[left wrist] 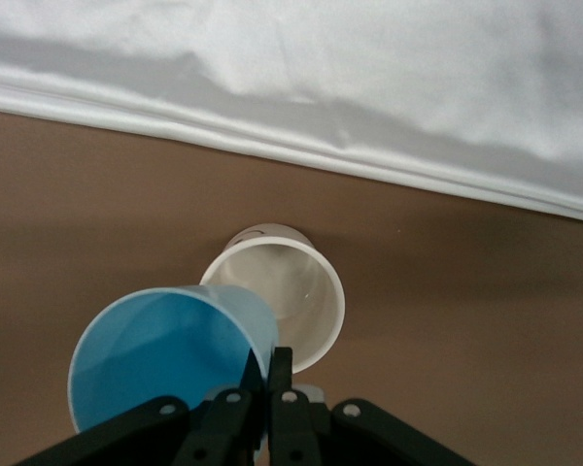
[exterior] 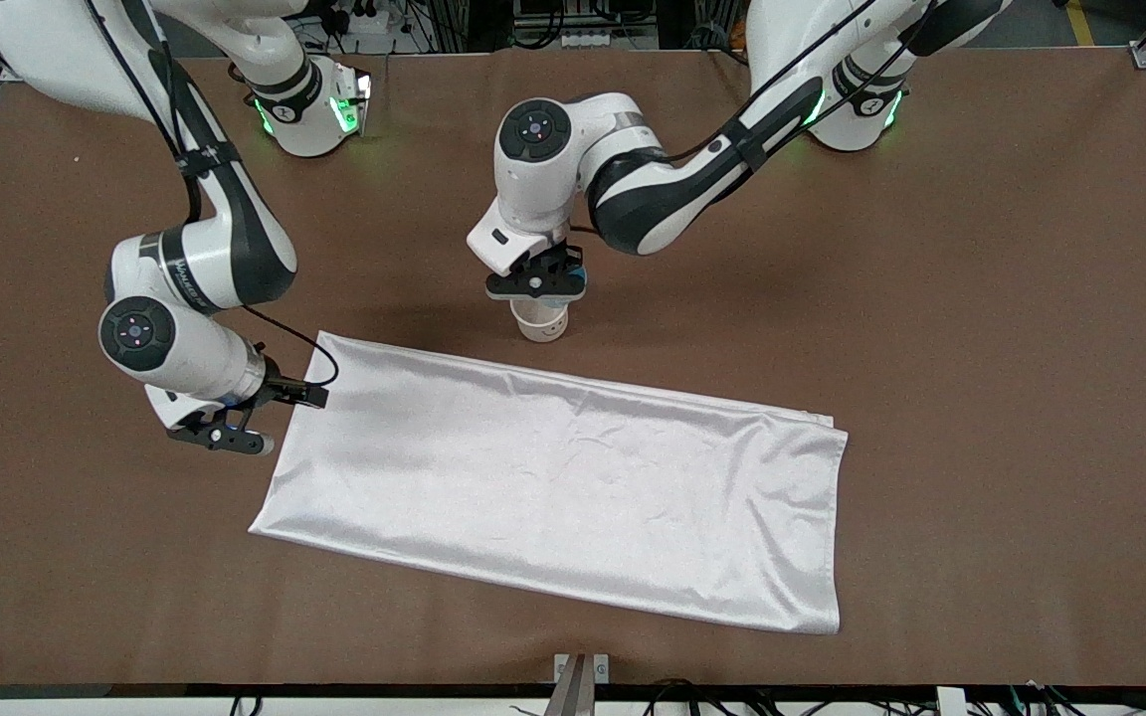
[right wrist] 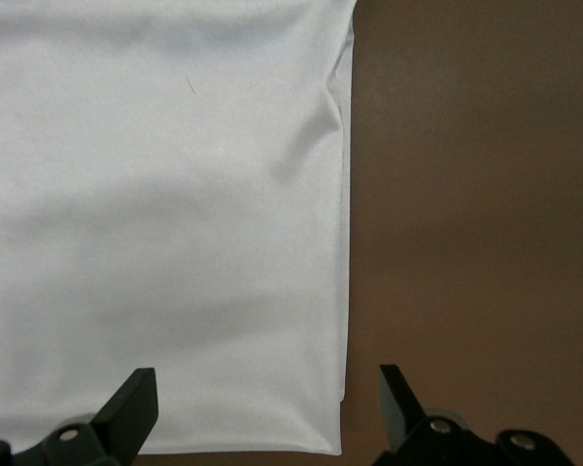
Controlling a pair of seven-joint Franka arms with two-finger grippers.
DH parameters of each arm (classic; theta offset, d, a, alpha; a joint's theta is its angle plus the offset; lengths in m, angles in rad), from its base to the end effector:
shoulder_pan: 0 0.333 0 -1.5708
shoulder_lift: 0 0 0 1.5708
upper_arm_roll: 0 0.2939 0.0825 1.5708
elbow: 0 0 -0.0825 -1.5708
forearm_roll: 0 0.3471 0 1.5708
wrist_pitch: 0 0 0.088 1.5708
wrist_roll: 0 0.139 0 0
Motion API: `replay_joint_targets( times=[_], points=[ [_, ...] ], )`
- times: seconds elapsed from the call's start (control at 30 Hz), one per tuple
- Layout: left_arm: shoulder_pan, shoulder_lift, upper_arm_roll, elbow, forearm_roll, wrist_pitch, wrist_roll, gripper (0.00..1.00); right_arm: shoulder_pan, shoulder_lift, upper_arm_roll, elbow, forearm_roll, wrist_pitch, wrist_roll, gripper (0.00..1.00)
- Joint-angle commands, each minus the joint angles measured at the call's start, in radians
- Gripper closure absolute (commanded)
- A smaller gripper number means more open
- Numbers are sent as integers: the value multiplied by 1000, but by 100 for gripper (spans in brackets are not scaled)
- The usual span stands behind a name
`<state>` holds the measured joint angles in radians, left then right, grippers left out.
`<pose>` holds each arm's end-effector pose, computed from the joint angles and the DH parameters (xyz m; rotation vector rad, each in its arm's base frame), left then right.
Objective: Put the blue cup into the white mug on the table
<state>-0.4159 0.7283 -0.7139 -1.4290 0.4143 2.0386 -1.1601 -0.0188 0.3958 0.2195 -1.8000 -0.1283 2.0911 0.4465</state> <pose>0.3918 -0.5495 0.3086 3.0540 -0.0067 -0.0641 0.5841 0.1022 0.2937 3.0734 -0.2916 -0.1249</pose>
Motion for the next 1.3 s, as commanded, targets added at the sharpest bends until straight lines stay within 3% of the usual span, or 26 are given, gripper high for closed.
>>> replay_joint_targets(
  times=[0.0, 0.2, 0.5, 0.7, 0.9, 0.93, 0.97, 1.0, 1.07, 1.1, 1.13, 1.27],
  points=[
    [-20, 51, -4, 33, 54, 21, -49, 100, -9, -6, 21, 66, -4, -31, -15, 0],
    [-21, 72, -4, 41, 84, 32, -59, 100, -9, -6, 31, 169, -2, -91, -77, 0],
    [-23, 112, 1, 62, 89, 67, -58, 100, -35, -21, 29, 340, 29, -316, -209, 0],
    [-21, 128, 1, 62, 113, 72, -58, 100, -35, -113, 24, 329, 27, -376, -241, 0],
    [-21, 129, 2, 62, 113, 72, -55, 100, -61, -196, 24, 232, 29, -369, -308, 0],
    [-21, 129, 2, 62, 113, 72, -50, 93, -63, -207, 24, 220, 29, -364, -308, 0],
    [-20, 129, 2, 61, 113, 72, -46, 78, -63, -215, 24, 209, 29, -362, -308, 0],
    [-20, 129, 4, 61, 115, 72, -43, 56, -63, -222, 24, 199, 29, -361, -308, 0],
    [-20, 128, 4, 61, 120, 72, -41, 37, -63, -236, 24, 180, 29, -359, -310, 0],
    [-20, 128, 5, 61, 126, 72, -41, 22, -63, -244, 24, 171, 29, -356, -312, 0],
    [-20, 128, 5, 61, 132, 72, -35, 0, -63, -250, 24, 159, 29, -353, -319, 0],
    [-17, 121, 7, 59, 140, 71, -7, 0, -79, -296, 23, 79, 29, -292, -354, 0]
  ],
)
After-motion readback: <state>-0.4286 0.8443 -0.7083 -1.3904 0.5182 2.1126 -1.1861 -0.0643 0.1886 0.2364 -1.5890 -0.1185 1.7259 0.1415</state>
